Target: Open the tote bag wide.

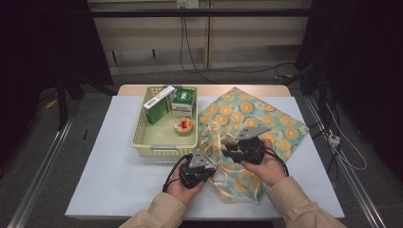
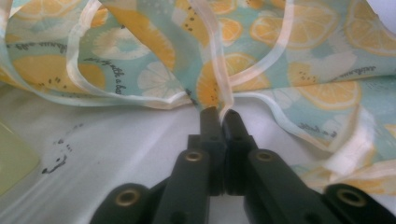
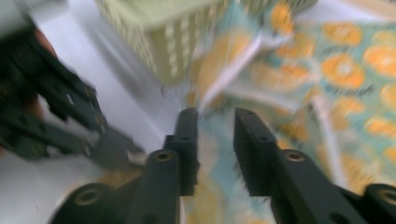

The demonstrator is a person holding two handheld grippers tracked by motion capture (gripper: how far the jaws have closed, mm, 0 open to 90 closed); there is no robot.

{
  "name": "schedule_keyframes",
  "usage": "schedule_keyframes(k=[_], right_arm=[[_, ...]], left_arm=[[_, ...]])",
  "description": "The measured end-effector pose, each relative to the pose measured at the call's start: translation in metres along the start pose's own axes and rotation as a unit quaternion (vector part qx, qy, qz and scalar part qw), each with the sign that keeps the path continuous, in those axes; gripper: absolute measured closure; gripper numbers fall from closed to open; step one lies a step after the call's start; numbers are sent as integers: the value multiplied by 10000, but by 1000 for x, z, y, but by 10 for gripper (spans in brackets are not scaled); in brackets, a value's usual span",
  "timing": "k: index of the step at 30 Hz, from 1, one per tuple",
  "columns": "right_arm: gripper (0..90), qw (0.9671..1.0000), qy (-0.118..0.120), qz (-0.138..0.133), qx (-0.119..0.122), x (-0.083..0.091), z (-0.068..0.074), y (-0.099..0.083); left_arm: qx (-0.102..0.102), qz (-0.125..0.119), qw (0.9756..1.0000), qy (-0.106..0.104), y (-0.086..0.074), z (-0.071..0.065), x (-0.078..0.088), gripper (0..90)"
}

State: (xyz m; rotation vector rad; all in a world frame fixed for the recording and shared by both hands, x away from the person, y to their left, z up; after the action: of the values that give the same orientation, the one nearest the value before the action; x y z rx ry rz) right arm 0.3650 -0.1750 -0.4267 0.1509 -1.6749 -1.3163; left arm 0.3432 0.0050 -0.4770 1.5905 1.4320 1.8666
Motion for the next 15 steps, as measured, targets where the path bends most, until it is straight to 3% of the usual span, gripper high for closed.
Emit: schedule_keyframes(k=[3,5,8,10,12,14,15], right_arm=[[609,9996,-27,278,-36,-11,3,-20],[613,9990,12,452,70,-18,7,-32],[710,9985,22,549,73,-26,10,-41],[792,9988,100,483,-36,-27,9,-41],[900,9984,145,550,18,-26,8,-41],[900,9984,67,562,59,-24,6,-38],[900,9991,26,413,-13,-20,3,-34]], left_arm=[[163,-111,9998,-34,-1,1,7,900],[230,-161,9996,-28,-3,1,13,900],[243,-142,9996,-10,-4,2,20,900],[284,-136,9995,-19,-6,2,23,900],[351,-128,9993,-42,-9,2,26,900],[367,-128,9992,-62,-10,1,29,900],[366,-116,9992,-79,-11,2,31,900]])
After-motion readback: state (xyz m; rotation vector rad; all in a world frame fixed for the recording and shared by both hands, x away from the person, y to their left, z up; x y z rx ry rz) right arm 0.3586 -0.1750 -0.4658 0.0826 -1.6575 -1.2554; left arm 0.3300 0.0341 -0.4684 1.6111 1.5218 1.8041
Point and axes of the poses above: each handheld gripper's, and its own axes: x roughly backward along the jaws, y roughly out of its top, z roughly to its left, the point moved 3 cm from there along -x, roughly forward along the jaws, and after that the axes turned 4 degrees about -z, right-handed, at the moved point
